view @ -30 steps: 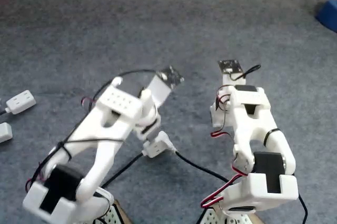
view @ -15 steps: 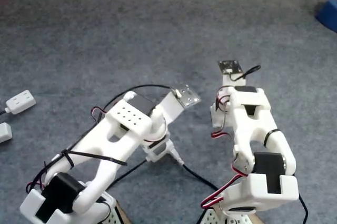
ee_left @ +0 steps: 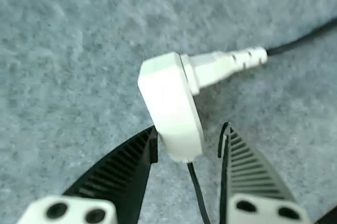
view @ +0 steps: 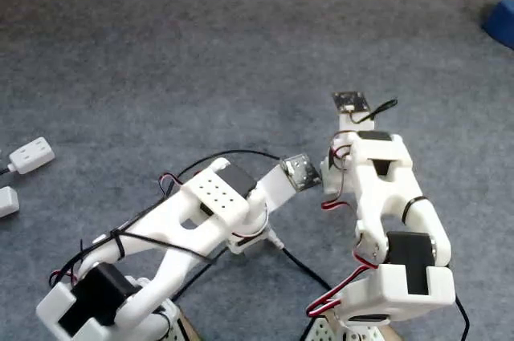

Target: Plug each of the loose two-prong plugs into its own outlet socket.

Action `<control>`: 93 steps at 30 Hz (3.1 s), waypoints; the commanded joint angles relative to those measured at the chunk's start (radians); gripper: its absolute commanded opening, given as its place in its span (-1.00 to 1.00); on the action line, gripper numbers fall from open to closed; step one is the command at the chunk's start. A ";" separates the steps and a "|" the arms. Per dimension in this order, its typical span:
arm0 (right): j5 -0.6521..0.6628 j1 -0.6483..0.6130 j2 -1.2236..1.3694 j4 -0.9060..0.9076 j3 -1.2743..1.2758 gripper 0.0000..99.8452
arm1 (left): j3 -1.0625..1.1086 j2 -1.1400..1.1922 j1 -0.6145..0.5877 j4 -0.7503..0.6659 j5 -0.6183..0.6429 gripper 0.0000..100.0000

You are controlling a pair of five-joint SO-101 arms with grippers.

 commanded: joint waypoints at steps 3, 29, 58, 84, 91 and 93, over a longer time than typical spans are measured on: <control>-0.003 0.010 -0.042 -0.016 -0.004 -0.37 | -0.101 0.113 -0.136 -0.026 -0.002 -0.99; -0.002 0.007 -0.044 -0.015 0.016 -0.37 | -2.018 1.118 -0.467 -0.083 -0.106 -0.53; 0.002 -0.067 -0.041 -0.016 0.025 -0.37 | -1.765 1.056 -1.432 0.611 -0.278 -0.57; 0.002 -0.068 -0.042 -0.047 0.065 -0.37 | -1.248 0.674 -1.322 0.417 -1.126 -0.56; 0.002 -0.068 -0.042 -0.047 0.065 -0.37 | -1.250 0.728 -1.337 0.298 -1.138 -0.38; 0.002 -0.068 -0.042 -0.047 0.065 -0.37 | -1.250 0.754 -1.346 0.275 -1.171 -0.38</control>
